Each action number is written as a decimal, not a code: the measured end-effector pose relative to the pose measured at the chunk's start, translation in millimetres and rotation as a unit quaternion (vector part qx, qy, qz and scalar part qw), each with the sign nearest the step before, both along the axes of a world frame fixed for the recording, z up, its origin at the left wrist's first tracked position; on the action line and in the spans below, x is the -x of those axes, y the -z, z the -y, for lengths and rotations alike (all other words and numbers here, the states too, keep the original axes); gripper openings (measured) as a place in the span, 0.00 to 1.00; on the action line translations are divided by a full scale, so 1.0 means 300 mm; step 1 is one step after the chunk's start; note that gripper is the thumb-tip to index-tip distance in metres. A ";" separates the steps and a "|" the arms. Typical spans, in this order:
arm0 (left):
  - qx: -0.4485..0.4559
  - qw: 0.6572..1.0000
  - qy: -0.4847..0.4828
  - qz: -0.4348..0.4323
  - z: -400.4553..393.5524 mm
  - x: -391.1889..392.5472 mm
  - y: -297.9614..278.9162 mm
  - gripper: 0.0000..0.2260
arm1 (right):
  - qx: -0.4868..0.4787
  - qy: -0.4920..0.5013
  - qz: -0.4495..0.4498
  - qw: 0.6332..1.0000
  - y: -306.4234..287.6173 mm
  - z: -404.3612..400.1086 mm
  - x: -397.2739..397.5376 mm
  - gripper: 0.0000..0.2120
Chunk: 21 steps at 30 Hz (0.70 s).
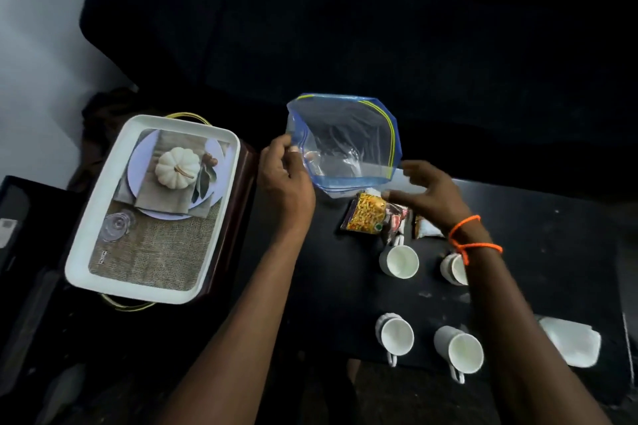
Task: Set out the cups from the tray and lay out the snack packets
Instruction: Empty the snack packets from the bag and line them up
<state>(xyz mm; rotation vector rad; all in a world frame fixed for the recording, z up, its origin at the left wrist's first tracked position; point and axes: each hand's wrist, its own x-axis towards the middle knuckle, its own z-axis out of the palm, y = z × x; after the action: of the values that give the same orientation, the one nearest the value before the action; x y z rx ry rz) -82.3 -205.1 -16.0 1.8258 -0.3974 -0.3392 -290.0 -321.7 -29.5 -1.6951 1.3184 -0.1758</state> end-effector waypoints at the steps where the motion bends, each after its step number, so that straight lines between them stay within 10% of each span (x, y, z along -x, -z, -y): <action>1: 0.013 0.999 0.016 -0.040 0.015 0.009 -0.009 0.10 | -0.063 -0.002 0.087 0.994 -0.043 0.013 0.005 0.40; 5: 0.056 0.945 0.214 -0.241 0.085 0.092 -0.065 0.12 | -0.176 -0.134 0.281 0.934 -0.143 0.022 -0.037 0.50; 8: 0.022 0.885 0.368 -0.284 0.110 0.162 -0.095 0.14 | -0.162 -0.164 0.314 0.921 -0.162 0.006 -0.066 0.28; 13: 0.109 0.955 0.180 -0.210 0.106 0.229 -0.143 0.10 | -0.102 0.099 0.365 0.920 -0.183 0.017 0.041 0.17; 16: 0.030 0.990 0.033 -0.137 0.099 0.305 -0.132 0.16 | -0.135 0.309 0.405 0.850 -0.186 0.063 0.128 0.20; 19: 0.037 0.949 0.179 -0.255 0.125 0.410 -0.123 0.36 | -0.204 0.365 0.405 0.813 -0.184 0.057 0.195 0.22; 21: 0.100 0.897 0.282 -0.324 0.171 0.503 -0.110 0.30 | -0.179 0.321 0.344 0.864 -0.185 0.010 0.230 0.20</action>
<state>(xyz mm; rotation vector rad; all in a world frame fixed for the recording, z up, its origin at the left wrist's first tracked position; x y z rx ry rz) -233.2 -256.5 17.0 1.2632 -0.4588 -1.2241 -358.8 -324.8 26.0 -0.7057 1.2011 -0.7953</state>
